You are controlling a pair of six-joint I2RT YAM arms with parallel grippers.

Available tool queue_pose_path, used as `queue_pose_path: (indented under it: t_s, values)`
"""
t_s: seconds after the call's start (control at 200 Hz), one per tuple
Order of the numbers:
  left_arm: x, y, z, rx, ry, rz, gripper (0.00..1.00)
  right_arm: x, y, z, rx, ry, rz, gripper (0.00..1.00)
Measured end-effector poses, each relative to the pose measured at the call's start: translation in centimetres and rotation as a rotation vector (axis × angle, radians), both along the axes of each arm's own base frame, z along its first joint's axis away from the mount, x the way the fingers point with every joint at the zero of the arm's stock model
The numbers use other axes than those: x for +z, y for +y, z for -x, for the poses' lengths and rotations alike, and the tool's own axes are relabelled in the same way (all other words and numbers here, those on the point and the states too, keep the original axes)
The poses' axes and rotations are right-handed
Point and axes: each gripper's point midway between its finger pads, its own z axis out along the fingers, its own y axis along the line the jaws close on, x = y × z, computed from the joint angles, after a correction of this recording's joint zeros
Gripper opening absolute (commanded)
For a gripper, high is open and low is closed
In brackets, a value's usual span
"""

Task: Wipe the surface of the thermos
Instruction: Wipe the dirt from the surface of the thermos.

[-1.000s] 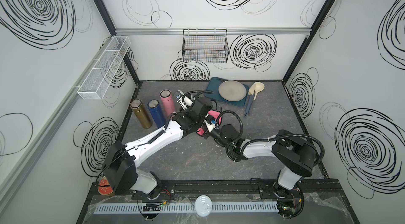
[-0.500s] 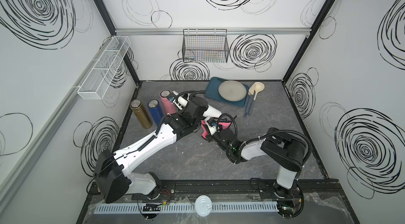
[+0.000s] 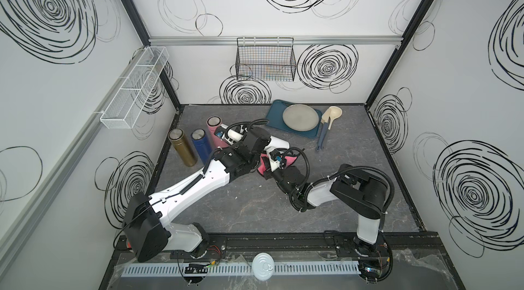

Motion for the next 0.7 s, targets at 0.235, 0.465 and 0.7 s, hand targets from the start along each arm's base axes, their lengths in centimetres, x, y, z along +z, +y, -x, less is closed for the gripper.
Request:
queue_pose_path:
  t_s: [0.235,0.465,0.7]
  values:
    - [-0.8,0.0,0.2,0.027,0.03,0.036,0.0,1.0,1.6,-0.1,-0.023,-0.034,-0.033,0.0]
    - [-0.7,-0.7,0.5,0.028,0.018,0.084,0.0,3.0,3.5,-0.5,-0.04,-0.073,-0.111,0.0]
    - [-1.3,-1.3,0.7,0.008,0.035,0.098,0.0,0.2,0.1,-1.3,-0.164,-0.071,-0.067,0.0]
